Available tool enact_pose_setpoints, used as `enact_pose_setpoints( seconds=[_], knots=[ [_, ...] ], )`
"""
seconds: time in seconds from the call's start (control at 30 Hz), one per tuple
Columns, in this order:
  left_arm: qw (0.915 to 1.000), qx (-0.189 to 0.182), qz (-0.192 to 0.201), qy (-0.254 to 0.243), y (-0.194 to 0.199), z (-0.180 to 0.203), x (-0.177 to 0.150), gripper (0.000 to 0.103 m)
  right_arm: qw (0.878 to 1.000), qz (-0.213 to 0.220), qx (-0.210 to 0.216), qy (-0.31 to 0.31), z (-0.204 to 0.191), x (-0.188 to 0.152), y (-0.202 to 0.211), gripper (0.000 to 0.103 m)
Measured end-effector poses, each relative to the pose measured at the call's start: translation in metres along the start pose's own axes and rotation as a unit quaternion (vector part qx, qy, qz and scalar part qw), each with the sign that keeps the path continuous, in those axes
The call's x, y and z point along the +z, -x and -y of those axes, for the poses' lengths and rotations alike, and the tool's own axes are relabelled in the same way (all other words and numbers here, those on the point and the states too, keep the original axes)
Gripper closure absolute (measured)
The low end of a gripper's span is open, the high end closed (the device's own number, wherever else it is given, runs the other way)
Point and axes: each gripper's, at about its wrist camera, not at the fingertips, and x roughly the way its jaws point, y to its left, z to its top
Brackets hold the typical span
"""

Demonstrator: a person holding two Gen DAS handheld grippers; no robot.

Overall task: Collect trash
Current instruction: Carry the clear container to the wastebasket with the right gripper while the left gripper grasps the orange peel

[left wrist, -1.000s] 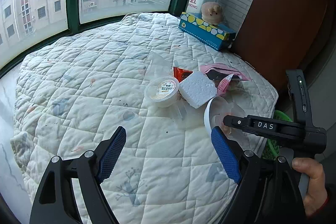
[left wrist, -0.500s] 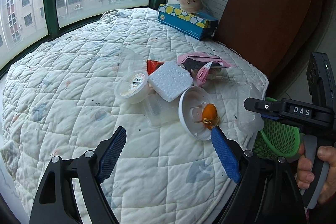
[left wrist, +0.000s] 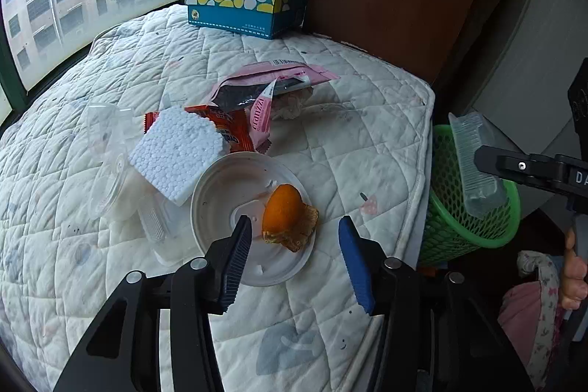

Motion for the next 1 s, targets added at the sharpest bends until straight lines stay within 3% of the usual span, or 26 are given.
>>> enact_pose_setpoints(
  seconds=[0.27, 0.73, 0.87, 1.0],
  knots=[
    [0.9990, 0.014, -0.013, -0.040, -0.024, 0.007, 0.010, 0.072, 0.999, 0.005, -0.031, -0.031, 0.044, -0.007, 0.012, 0.051],
    [0.9986, 0.022, -0.016, -0.047, -0.034, 0.002, 0.007, 0.073, 0.995, 0.012, -0.074, -0.066, 0.092, -0.011, 0.019, 0.051],
    [0.9980, 0.033, -0.010, -0.053, -0.034, 0.001, 0.005, 0.084, 0.993, 0.015, -0.098, -0.065, 0.103, -0.011, 0.020, 0.051],
    [0.9982, 0.031, 0.001, -0.052, -0.026, 0.003, 0.004, 0.088, 0.990, 0.018, -0.121, -0.064, 0.114, -0.012, 0.023, 0.050]
  ],
)
